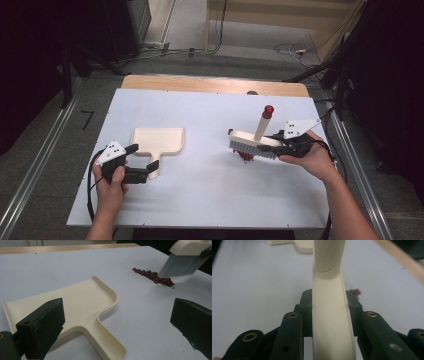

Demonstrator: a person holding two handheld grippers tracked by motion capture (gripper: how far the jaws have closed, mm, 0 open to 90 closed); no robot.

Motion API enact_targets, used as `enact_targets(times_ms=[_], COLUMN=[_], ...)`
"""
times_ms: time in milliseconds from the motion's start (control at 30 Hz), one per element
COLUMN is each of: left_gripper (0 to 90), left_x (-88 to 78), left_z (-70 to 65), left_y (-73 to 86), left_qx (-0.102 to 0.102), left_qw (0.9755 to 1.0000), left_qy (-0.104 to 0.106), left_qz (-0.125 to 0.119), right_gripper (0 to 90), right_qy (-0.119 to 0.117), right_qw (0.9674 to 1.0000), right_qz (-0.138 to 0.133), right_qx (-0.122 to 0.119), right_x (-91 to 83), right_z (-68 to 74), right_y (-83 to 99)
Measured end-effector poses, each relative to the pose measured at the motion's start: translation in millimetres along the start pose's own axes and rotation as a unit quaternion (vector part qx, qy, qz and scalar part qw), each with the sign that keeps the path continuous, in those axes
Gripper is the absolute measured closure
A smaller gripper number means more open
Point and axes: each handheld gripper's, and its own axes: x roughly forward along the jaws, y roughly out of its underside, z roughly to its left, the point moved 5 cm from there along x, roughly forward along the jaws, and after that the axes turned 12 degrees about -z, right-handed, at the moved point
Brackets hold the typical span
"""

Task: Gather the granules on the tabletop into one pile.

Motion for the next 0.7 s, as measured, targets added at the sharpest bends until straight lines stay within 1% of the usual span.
enact_targets(times_ms=[33, 67, 133, 200, 233, 267, 400, 567, 700], left_gripper=[0.0, 0.0, 0.0, 0.0, 0.0, 0.0, 0.0, 0.0, 0.0], left_x=[0.4, 0.8, 1.1, 1.7, 1.8, 1.7, 0.4, 0.1, 0.5], left_z=[-0.1, -0.2, -0.1, -0.6, -0.9, -1.1, -0.1, 0.3, 0.3], left_y=[0.1, 0.2, 1.0, 1.5, 1.6, 1.6, 1.4, 1.2, 1.1], left_qx=[-0.001, -0.001, 0.001, 0.001, 0.001, 0.002, 0.003, 0.000, 0.000], left_qw=[1.0000, 1.0000, 1.0000, 1.0000, 1.0000, 1.0000, 1.0000, 1.0000, 1.0000], left_qy=[0.000, -0.001, 0.000, 0.001, 0.001, 0.001, 0.002, 0.002, 0.002], left_qz=[-0.001, -0.001, 0.003, 0.004, 0.004, 0.004, 0.003, 0.000, -0.001], right_gripper=[65.7, 65.7, 65.7, 65.7, 65.7, 65.7, 65.7, 65.7, 65.7], right_qy=[-0.017, -0.029, -0.046, -0.060, -0.067, -0.068, -0.053, -0.052, -0.047], right_qw=[0.9998, 0.9995, 0.9987, 0.9980, 0.9976, 0.9975, 0.9984, 0.9984, 0.9987], right_qz=[0.002, 0.004, 0.009, 0.015, 0.010, 0.004, -0.002, 0.004, 0.005], right_qx=[-0.001, -0.005, -0.021, -0.017, -0.016, -0.016, -0.022, -0.022, -0.017], right_x=[-0.8, -0.2, 3.9, 10.6, 13.9, 16.9, 24.8, 32.0, 35.4], right_z=[1.2, 2.1, 2.0, 0.4, -1.1, -3.2, -15.4, -25.3, -31.0], right_y=[3.6, 7.0, 13.2, 18.8, 20.7, 21.7, 21.0, 18.0, 17.2])
